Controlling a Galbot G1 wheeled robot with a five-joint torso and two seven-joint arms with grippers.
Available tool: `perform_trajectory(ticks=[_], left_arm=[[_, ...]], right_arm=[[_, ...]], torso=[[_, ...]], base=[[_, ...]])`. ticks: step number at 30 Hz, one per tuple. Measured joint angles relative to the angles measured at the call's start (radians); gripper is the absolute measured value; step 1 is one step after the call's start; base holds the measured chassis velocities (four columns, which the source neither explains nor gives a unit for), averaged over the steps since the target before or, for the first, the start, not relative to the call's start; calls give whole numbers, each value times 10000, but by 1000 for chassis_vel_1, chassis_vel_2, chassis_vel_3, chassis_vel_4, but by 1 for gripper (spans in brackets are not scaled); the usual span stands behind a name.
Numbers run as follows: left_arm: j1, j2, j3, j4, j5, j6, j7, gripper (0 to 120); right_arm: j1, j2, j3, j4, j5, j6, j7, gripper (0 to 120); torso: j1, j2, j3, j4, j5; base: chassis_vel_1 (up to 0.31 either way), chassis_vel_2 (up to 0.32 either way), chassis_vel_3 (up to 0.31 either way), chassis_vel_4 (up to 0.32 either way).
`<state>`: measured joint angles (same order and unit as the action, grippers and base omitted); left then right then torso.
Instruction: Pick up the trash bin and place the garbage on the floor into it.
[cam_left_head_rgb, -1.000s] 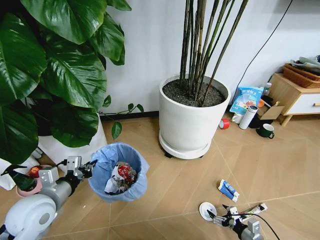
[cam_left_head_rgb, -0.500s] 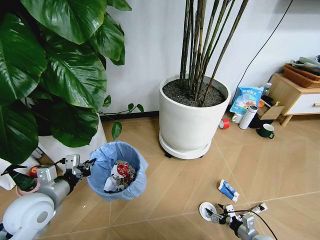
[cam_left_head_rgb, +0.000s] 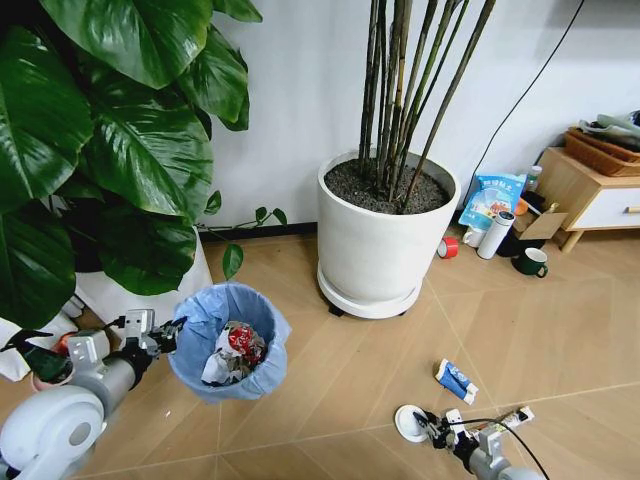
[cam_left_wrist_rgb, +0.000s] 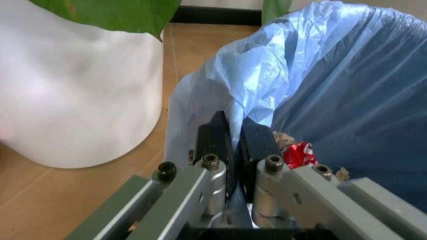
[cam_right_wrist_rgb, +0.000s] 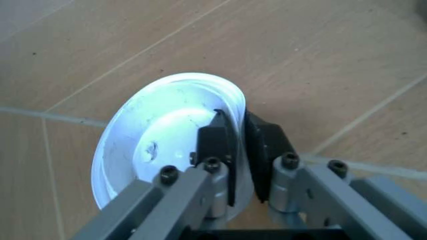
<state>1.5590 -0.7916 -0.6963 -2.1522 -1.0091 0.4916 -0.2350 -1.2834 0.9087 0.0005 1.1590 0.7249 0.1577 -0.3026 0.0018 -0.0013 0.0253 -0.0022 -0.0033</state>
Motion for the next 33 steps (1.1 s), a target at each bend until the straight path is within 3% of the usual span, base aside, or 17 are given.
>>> perform_trajectory(ticks=[2, 11, 19, 21, 27, 33], left_arm=[[5, -40, 13, 0, 47, 1, -5, 0], [4, -181, 130, 18, 156, 1, -2, 0], [-70, -116, 403, 103, 203, -15, 6, 0], [-87, -57, 519, 142, 229, -42, 46, 0], [-230, -148, 766, 271, 305, -73, 89, 0], [-418, 66, 1150, 351, 311, -127, 220, 0]], right_arm=[[18, -6, -92, 0, 93, 6, -32, 0], [6, -131, -155, 264, 597, 205, -597, 0], [-95, -239, 667, 829, 453, 874, -1703, 0], [-31, -243, 1038, 1091, 238, 1189, -2555, 0], [830, -247, 1232, 1694, 362, 1773, -4007, 0], [2600, -178, 494, 2079, 1692, 2304, -5699, 0]], torso=[[0, 0, 0, 0, 1], [1, -3, 4, -3, 14], [1, -3, 3, -2, 3], [1, -3, 2, -3, 3], [1, -3, 2, 1, 1], [2, -3, 3, 0, 4]], base=[[0, 0, 0, 0], [0, 0, 0, 0], [0, 0, 0, 0], [0, 0, 0, 0], [0, 0, 0, 0], [0, 0, 0, 0]])
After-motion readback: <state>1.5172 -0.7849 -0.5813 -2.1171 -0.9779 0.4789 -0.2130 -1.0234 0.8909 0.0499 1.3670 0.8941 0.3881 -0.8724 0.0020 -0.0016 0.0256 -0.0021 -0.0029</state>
